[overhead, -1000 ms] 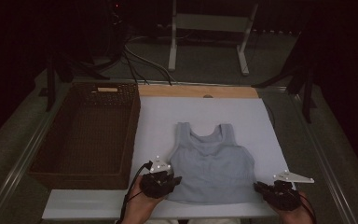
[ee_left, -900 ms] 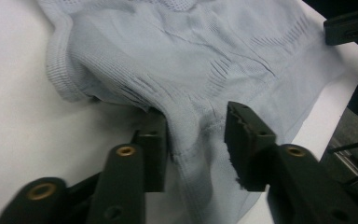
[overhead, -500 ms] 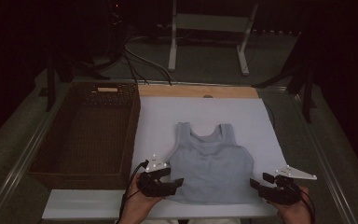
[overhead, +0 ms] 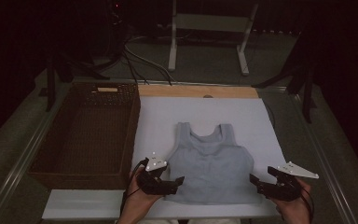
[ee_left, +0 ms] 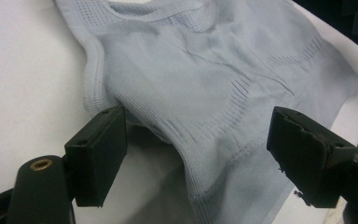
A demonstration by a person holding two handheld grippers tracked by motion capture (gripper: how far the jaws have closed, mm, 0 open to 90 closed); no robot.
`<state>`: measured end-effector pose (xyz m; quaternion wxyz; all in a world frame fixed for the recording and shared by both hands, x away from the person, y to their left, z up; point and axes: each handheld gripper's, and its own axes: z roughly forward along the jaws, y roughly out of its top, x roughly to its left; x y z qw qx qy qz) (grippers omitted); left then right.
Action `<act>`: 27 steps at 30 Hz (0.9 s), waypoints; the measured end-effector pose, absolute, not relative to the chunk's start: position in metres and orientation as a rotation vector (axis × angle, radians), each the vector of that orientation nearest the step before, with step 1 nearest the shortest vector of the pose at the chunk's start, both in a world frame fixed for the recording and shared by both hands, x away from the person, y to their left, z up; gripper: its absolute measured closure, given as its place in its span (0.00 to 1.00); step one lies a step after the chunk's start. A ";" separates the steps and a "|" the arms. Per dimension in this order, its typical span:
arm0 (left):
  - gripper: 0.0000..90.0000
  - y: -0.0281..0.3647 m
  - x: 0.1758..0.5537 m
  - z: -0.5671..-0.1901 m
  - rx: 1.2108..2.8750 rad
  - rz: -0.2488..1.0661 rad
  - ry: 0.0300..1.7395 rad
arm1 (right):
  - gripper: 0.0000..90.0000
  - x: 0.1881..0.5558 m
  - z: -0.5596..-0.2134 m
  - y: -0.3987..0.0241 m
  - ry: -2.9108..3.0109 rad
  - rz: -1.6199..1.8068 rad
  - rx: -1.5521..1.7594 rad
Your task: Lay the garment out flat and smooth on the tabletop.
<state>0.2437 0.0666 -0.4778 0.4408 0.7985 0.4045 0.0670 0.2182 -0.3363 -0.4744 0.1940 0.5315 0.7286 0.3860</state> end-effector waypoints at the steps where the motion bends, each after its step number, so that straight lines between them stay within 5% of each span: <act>1: 0.23 0.067 0.244 -0.478 1.980 0.170 1.005 | 0.17 0.218 -0.474 -0.336 2.043 1.087 1.492; 16: 0.22 0.067 0.250 -0.475 1.950 0.193 1.023 | 0.15 0.226 -0.473 -0.334 2.018 1.108 1.482; 18: 0.12 0.066 0.251 -0.474 1.949 0.187 1.014 | 0.15 0.226 -0.473 -0.333 2.014 1.109 1.479; 27: 0.05 0.068 0.257 -0.475 1.935 0.211 1.016 | 0.14 0.228 -0.473 -0.335 1.999 1.117 1.477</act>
